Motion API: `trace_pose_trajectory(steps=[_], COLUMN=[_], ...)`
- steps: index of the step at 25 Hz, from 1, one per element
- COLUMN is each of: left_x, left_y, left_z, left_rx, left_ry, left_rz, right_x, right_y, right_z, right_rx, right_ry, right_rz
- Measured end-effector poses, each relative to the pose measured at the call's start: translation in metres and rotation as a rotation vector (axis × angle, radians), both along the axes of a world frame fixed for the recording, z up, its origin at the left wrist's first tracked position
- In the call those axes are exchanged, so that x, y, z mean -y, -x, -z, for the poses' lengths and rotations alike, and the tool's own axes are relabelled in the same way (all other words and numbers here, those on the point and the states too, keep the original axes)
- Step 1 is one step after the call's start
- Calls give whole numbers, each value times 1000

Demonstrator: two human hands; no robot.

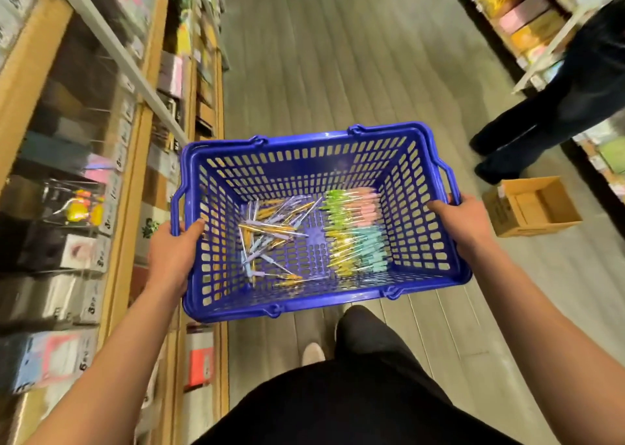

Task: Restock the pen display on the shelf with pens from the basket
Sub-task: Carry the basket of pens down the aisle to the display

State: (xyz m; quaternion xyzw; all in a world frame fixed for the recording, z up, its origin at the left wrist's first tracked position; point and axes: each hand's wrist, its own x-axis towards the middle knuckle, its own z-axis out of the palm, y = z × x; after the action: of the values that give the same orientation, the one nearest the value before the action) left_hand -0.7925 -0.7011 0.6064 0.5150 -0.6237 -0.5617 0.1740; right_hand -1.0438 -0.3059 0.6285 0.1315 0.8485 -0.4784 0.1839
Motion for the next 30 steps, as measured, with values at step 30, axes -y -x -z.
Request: trace_pose_trajectory(steps=[30], left_x=[374], left_y=[611], left_z=[6], left_rx=[-58], left_ry=[1], left_rz=[-28], right_x=[382], right_y=[630], right_z=[18], right_rx=[12], right_ry=[129], right_rz=[-11])
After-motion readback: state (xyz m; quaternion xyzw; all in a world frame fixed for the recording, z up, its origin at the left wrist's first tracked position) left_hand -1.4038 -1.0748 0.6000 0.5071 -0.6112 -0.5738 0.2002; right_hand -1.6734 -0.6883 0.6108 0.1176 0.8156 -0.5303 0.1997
